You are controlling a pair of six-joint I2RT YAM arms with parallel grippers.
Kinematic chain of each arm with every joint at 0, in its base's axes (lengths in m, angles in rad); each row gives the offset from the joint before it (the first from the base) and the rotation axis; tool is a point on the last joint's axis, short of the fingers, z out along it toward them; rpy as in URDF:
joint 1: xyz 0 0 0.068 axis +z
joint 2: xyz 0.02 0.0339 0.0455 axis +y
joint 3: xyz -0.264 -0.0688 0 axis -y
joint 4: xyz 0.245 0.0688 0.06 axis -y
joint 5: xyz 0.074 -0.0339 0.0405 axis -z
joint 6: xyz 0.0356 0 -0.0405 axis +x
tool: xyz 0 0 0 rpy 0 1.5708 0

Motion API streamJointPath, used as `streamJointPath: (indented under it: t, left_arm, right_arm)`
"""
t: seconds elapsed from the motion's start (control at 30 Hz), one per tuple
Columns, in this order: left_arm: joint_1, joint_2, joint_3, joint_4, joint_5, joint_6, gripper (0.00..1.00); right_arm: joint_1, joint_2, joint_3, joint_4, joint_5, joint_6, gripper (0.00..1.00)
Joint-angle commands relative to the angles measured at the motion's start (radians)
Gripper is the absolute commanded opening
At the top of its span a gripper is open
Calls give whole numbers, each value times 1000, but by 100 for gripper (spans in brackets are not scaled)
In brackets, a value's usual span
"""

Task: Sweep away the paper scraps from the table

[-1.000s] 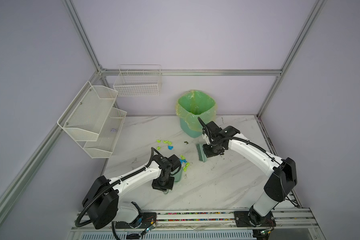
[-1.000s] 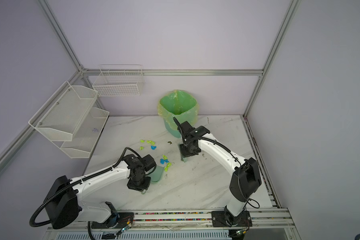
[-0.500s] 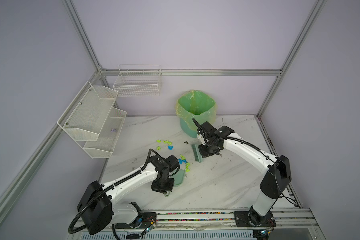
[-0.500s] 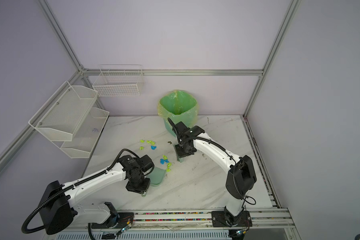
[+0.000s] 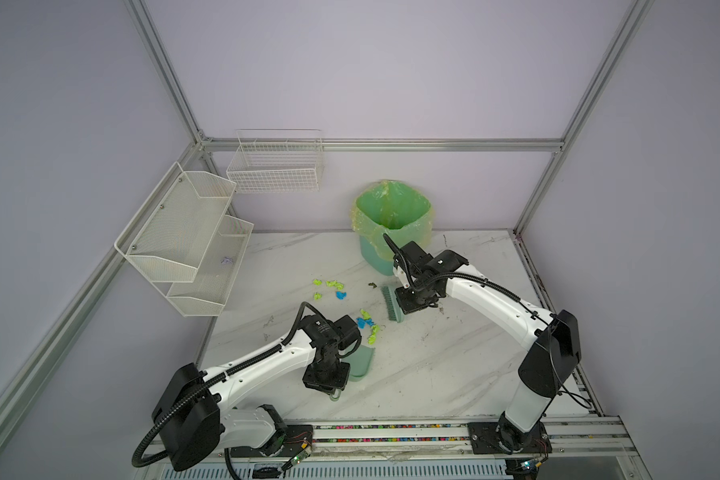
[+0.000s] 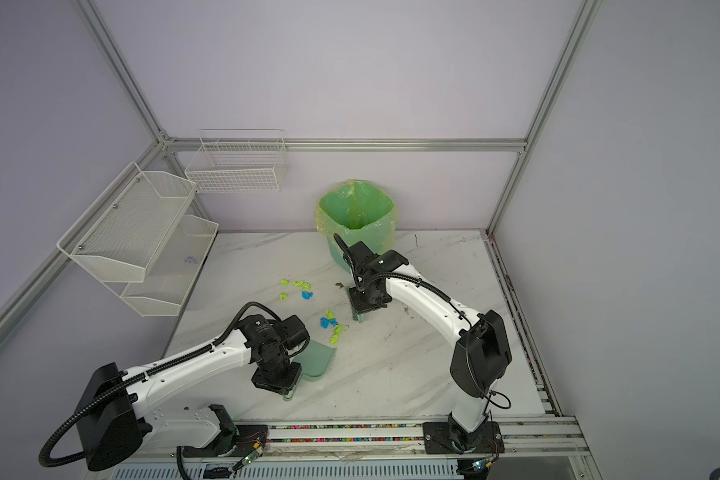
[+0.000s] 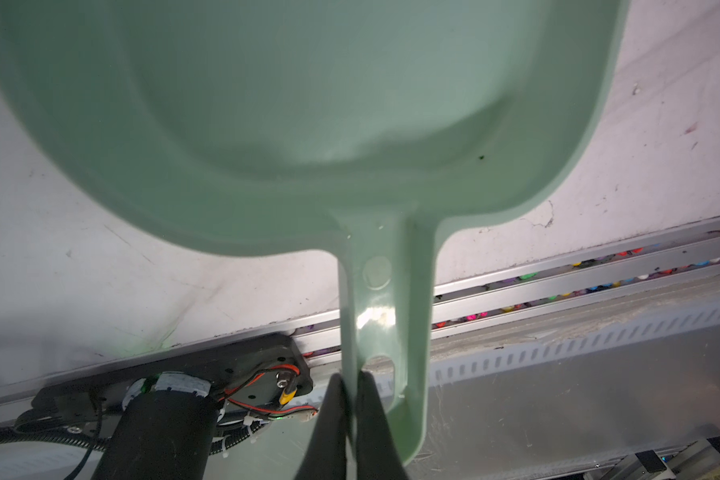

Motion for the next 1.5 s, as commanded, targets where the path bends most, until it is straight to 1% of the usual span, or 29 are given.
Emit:
streamJointPath:
  t: [0.0,0.1,0.37,0.43,0.53,0.7,0.83,0.9,0.93,1.03,1.17,1.23,1.27,1.37,1.47]
  left_arm:
    - [-6,7,-24,61,39,-8,0]
    - [-7,36,-30,115,74,-16,0]
    - [-7,95,-24,140,43,1,0]
    - [-7,101,-29,150,48,-7,0]
    - [-7,104,-32,163,48,-11,0]
    - [-6,107,-53,190,57,-14,0]
    - [2,107,-69,212,65,-19,0]
    - [5,142,-69,213,63,-12,0]
    - [7,145,-70,213,65,-11,0]
    - [12,139,-74,213,68,-8,0]
    - [26,125,-91,211,68,-6,0]
    - [35,126,-98,206,66,-4,0]
    - [37,86,-100,205,64,-4,0]
    - [49,66,-109,202,69,-2,0]
    - [57,55,-115,199,75,-1,0]
  right_arm:
    - [20,13,39,-26,9,-25,0]
    - [63,22,70,-41,54,-32,0]
    - [117,84,83,-79,122,-50,0]
    - [139,93,94,-92,118,-57,0]
    - [166,86,100,-99,83,-65,0]
    - [194,29,74,-100,-33,-84,0]
    - [199,-24,59,-108,-99,-79,0]
    - [199,-61,48,-87,-151,-64,0]
    - [197,-74,47,-75,-156,-56,0]
    - [193,-87,57,-70,-73,-42,0]
    - [158,-33,82,-72,53,-33,0]
    - [143,8,106,-59,84,-47,0]
    - [140,34,126,-50,103,-55,0]
    - [140,119,216,-51,175,-67,0]
    - [141,195,334,-72,201,-69,0]
